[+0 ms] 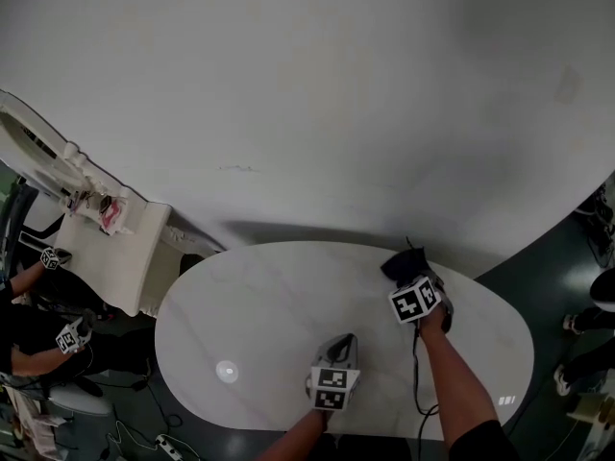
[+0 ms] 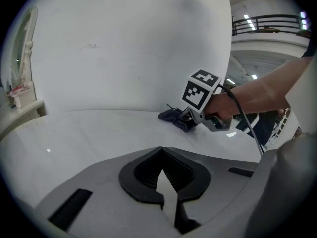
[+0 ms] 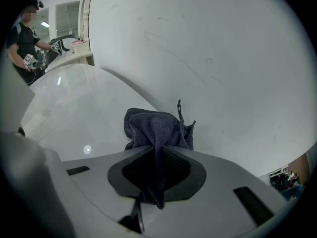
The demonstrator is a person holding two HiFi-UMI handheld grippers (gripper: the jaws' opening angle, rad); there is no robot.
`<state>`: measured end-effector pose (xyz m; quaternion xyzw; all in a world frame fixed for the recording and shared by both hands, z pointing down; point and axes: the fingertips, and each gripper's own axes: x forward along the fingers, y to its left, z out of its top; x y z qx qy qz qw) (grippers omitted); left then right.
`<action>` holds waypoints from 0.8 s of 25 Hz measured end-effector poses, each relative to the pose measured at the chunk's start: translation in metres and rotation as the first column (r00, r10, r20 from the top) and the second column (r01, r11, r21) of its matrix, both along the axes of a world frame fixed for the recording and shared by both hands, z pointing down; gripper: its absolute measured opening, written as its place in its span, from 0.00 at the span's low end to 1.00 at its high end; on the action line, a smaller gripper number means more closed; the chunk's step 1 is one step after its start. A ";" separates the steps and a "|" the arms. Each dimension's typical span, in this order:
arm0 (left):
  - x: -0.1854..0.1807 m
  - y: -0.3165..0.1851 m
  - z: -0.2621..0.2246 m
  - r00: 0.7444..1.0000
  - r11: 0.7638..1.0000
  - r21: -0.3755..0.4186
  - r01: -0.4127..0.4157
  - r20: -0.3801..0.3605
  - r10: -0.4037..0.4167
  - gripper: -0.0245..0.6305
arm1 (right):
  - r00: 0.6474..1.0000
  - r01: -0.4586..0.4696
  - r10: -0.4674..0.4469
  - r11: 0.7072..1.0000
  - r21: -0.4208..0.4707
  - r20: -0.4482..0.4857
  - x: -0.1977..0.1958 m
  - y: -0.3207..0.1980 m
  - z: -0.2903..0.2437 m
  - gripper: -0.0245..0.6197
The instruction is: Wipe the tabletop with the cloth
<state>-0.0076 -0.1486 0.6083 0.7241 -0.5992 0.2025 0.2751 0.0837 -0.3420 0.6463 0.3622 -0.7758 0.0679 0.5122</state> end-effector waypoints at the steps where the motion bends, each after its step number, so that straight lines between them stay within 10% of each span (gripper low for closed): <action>1: -0.005 0.001 0.000 1.000 1.000 -0.001 0.003 -0.001 -0.003 0.04 | 1.000 0.004 -0.004 1.000 0.001 -0.002 -0.005 0.000 0.000 0.10; 20: -0.093 0.023 -0.005 0.999 0.999 -0.001 0.038 -0.020 -0.038 0.04 | 0.998 0.066 -0.066 0.998 0.005 -0.016 -0.115 0.015 -0.001 0.10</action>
